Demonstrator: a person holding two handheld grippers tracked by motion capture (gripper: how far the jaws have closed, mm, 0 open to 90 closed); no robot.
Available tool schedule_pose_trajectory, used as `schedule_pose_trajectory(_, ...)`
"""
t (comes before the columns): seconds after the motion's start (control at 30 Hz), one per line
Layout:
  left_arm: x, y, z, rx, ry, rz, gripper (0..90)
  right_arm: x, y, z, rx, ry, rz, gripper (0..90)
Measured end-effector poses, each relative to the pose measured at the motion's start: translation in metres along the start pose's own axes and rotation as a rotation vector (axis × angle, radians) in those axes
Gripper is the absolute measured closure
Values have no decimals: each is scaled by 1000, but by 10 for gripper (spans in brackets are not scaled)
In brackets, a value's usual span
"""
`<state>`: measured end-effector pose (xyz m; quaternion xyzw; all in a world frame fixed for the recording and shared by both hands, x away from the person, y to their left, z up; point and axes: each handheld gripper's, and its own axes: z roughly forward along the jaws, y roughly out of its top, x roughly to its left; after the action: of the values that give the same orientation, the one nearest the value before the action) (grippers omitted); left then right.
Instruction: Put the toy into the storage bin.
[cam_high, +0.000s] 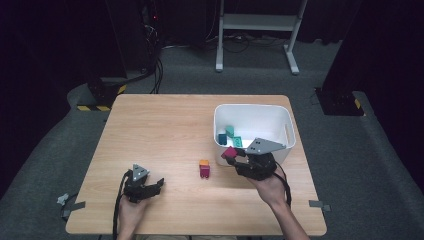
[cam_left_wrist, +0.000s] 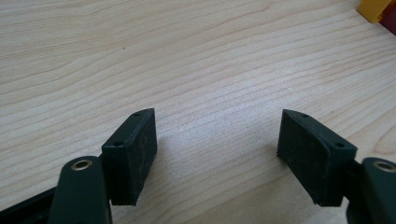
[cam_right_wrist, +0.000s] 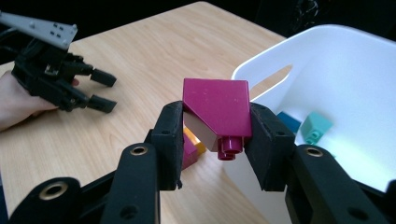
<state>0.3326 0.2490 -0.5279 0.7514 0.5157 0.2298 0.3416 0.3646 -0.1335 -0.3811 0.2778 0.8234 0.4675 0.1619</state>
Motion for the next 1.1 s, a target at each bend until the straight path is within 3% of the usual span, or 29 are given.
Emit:
schedule_pose_trajectory(0.1, 0, 0, 0, 0, 0, 1, 284, -8, 9, -3, -12, 1, 19, 591)
schedule_pose_trajectory(0.4, 0, 0, 0, 1, 1, 2, 283, -36, 30, -7, -33, -56, 81, 591)
schedule_pose_trajectory(0.57, 0, 0, 0, 1, 0, 2, 284, -42, 34, 2, 17, -76, 87, 591)
schedule_pose_trajectory(0.73, 0, 0, 0, 0, 0, 1, 285, -47, 35, 5, 17, -86, 109, 590)
schedule_pose_trajectory(1.1, 0, 0, 0, 0, -1, 0, 285, -67, 33, 17, 69, -127, 150, 589)
